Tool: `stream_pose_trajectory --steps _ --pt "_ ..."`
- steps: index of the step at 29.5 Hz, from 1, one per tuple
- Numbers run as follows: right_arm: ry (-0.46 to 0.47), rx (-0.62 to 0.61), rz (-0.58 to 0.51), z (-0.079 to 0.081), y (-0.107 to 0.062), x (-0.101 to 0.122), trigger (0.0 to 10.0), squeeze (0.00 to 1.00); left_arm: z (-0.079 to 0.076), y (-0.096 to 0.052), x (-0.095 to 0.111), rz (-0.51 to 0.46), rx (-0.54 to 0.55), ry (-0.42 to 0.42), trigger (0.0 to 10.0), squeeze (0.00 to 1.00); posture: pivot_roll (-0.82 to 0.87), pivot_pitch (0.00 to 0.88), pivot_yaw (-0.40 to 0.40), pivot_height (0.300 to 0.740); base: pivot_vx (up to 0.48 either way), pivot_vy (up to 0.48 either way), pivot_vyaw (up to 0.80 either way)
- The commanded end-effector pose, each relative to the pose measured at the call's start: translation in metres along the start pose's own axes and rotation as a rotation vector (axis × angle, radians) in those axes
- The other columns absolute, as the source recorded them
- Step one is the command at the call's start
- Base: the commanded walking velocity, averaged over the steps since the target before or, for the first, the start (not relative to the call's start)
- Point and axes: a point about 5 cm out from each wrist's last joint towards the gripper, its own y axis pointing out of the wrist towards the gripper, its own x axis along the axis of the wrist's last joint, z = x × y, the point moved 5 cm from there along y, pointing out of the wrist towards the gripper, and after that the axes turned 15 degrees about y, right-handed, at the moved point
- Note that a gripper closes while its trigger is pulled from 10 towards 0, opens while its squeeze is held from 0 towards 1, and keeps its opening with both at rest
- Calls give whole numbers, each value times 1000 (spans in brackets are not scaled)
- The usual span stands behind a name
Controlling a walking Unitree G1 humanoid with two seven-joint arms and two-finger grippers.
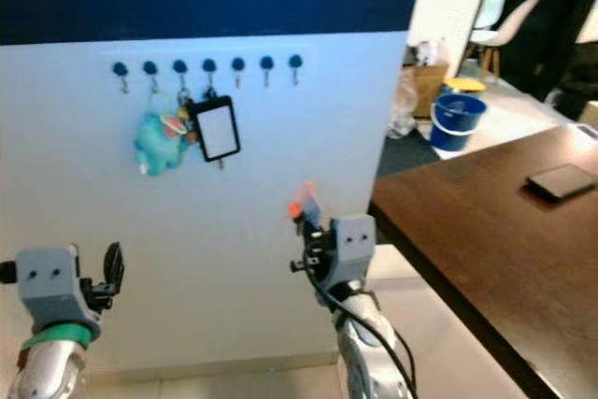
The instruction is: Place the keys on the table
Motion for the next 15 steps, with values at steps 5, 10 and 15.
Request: stream_pose_trajectory --steps 5,10,15 --pt "-29 20 26 10 -1 -14 10000 0 -13 5 2 -3 -43 0 10000 0 -151 7 110 740 0 0 -800" --pt "-38 79 123 14 -8 -40 10000 0 -9 0 -5 2 -50 29 10000 0 -151 6 108 740 0 0 -800" --pt "-59 52 117 7 -11 -40 10000 0 -2 -10 -17 31 -54 44 10000 0 -152 6 112 740 0 0 -800"
